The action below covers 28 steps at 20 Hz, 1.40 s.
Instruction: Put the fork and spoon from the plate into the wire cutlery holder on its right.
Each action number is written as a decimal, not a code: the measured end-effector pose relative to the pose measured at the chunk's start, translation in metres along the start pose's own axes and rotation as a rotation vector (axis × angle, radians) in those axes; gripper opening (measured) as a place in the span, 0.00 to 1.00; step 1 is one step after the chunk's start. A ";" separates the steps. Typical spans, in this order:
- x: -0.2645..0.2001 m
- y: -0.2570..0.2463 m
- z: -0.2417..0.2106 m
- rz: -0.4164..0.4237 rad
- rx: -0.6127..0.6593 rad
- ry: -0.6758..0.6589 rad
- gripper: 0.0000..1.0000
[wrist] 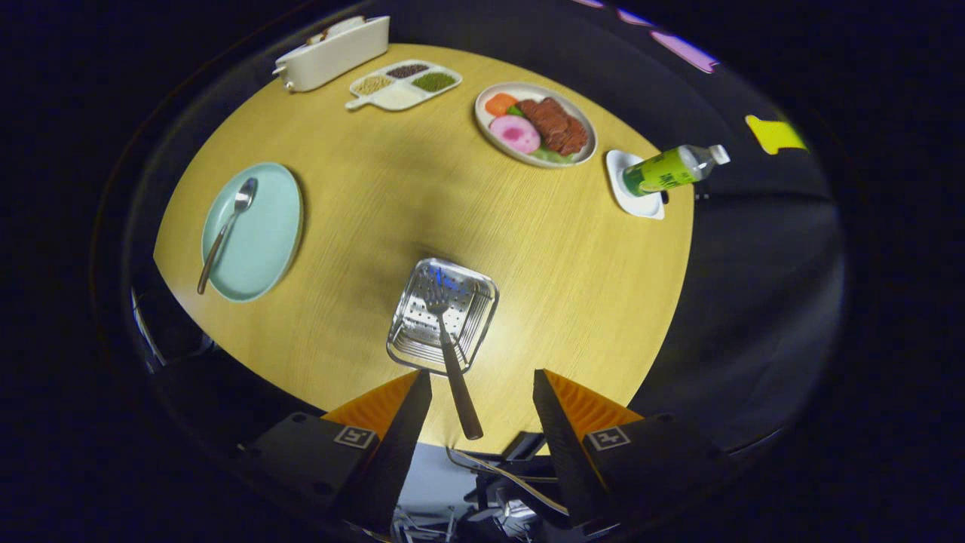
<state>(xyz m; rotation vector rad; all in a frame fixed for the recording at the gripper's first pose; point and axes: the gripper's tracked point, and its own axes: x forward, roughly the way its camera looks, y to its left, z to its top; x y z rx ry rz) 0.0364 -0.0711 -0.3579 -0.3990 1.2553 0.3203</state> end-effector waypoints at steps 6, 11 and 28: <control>-0.056 0.114 0.050 0.215 0.137 -0.227 0.87; -0.044 0.237 0.074 0.344 0.106 -0.245 0.87; 0.075 0.374 0.084 0.371 0.152 -0.051 0.71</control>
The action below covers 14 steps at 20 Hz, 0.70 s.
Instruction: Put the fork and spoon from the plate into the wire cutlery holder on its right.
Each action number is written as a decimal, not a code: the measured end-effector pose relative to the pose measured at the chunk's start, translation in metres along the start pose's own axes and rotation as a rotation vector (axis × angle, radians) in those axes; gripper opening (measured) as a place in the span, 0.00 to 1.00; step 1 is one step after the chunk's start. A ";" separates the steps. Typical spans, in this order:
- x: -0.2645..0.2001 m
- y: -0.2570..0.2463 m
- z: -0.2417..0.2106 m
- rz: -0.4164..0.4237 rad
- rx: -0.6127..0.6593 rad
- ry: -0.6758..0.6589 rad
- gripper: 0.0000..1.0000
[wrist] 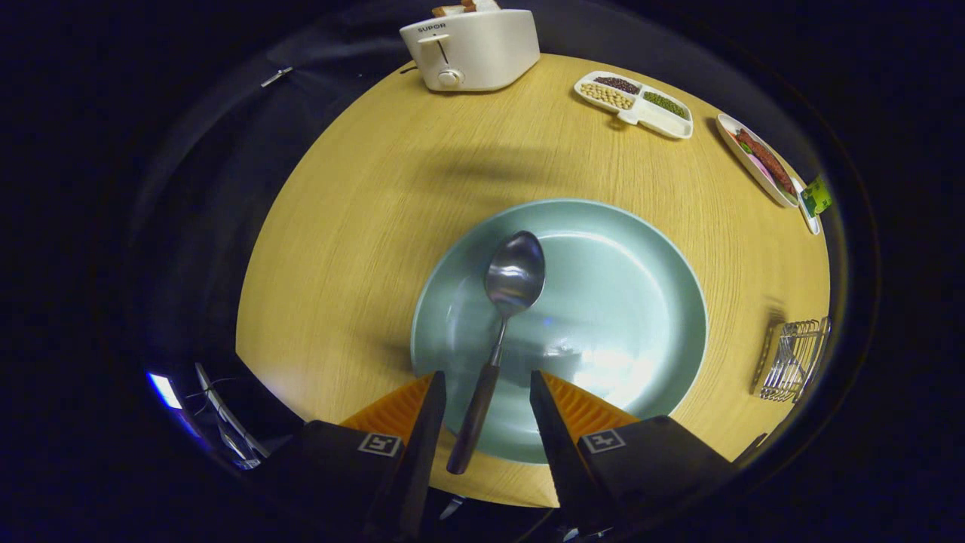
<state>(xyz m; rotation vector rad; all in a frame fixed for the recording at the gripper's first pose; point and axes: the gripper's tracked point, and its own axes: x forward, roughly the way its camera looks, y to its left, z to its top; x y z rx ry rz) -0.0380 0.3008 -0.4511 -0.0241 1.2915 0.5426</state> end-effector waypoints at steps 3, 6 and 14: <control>0.007 -0.003 -0.008 -0.010 0.005 0.034 0.41; 0.005 -0.005 -0.009 0.021 0.002 0.028 0.12; -0.058 -0.035 0.002 0.121 -0.067 -0.081 0.12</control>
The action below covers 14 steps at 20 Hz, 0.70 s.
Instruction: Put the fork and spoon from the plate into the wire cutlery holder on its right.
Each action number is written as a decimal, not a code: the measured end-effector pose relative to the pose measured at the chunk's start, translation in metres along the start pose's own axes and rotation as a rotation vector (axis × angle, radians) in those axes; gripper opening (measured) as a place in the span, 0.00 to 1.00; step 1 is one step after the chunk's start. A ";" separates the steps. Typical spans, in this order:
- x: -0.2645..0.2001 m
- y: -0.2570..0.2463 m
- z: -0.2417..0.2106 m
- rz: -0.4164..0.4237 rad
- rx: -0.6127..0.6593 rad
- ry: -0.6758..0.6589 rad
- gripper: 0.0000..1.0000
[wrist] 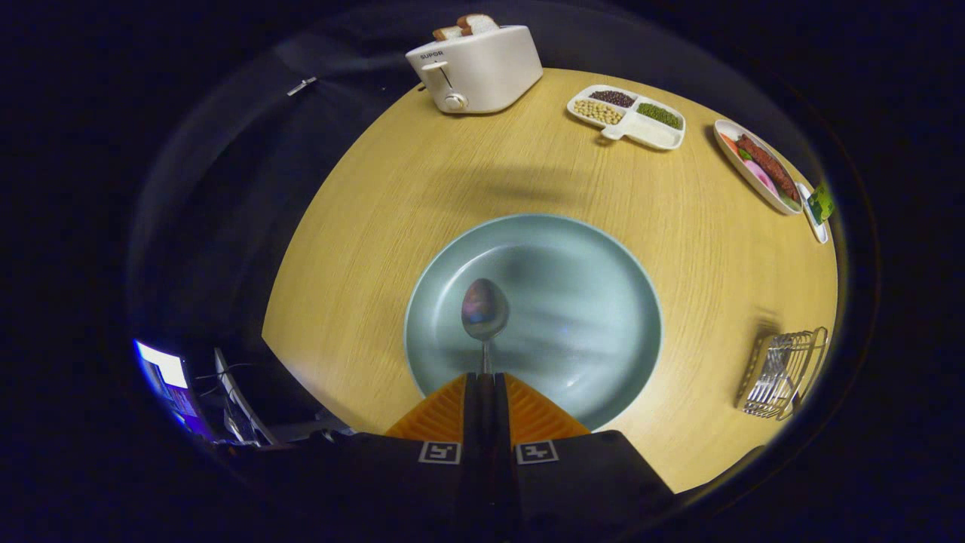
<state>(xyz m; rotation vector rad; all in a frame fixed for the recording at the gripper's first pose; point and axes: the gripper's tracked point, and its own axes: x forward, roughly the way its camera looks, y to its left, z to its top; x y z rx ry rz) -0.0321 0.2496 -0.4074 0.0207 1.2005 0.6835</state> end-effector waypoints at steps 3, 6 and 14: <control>-0.017 -0.025 -0.005 -0.039 -0.038 0.003 0.12; -0.014 -0.027 -0.010 -0.017 -0.024 0.022 0.08; -0.031 -0.022 0.001 0.007 -0.030 -0.023 0.08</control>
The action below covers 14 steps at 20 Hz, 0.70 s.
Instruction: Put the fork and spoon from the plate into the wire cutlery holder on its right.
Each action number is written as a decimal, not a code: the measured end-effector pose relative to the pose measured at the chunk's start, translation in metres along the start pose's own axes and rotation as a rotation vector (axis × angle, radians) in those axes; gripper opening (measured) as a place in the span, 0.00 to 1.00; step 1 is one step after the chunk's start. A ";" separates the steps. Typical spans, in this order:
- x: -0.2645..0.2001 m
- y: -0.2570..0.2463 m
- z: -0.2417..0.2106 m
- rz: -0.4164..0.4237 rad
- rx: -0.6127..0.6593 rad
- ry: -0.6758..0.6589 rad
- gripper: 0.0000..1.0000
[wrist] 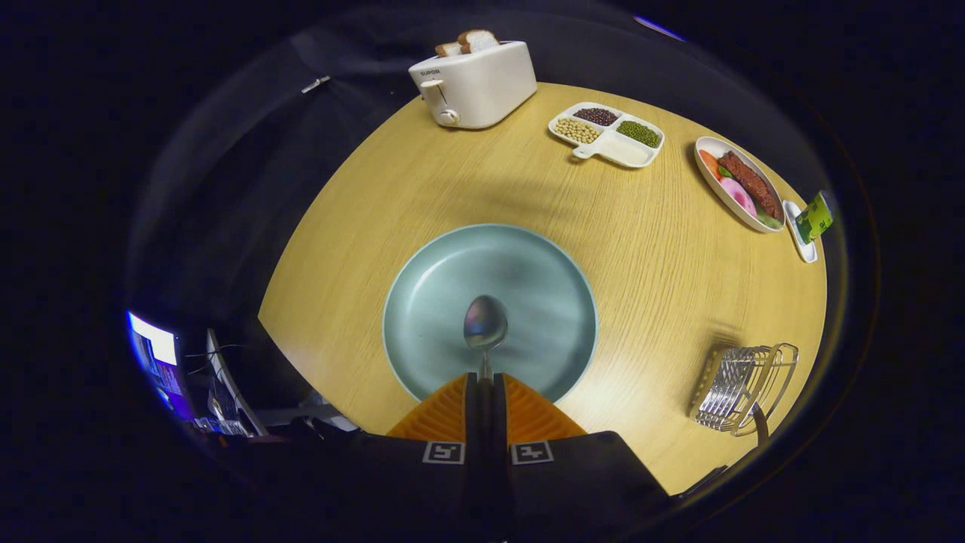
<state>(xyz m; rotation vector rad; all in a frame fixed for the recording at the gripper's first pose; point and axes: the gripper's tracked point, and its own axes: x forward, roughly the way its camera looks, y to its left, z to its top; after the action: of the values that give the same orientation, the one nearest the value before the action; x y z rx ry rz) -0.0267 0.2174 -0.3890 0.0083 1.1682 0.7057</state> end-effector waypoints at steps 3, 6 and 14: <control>-0.024 -0.002 0.015 0.016 -0.009 -0.039 0.08; -0.072 -0.025 0.027 0.008 -0.021 -0.068 0.08; -0.194 -0.165 -0.006 -0.204 0.023 0.021 0.08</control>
<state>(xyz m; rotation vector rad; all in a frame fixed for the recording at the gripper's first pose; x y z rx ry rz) 0.0116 -0.0130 -0.2886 -0.0976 1.1786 0.5132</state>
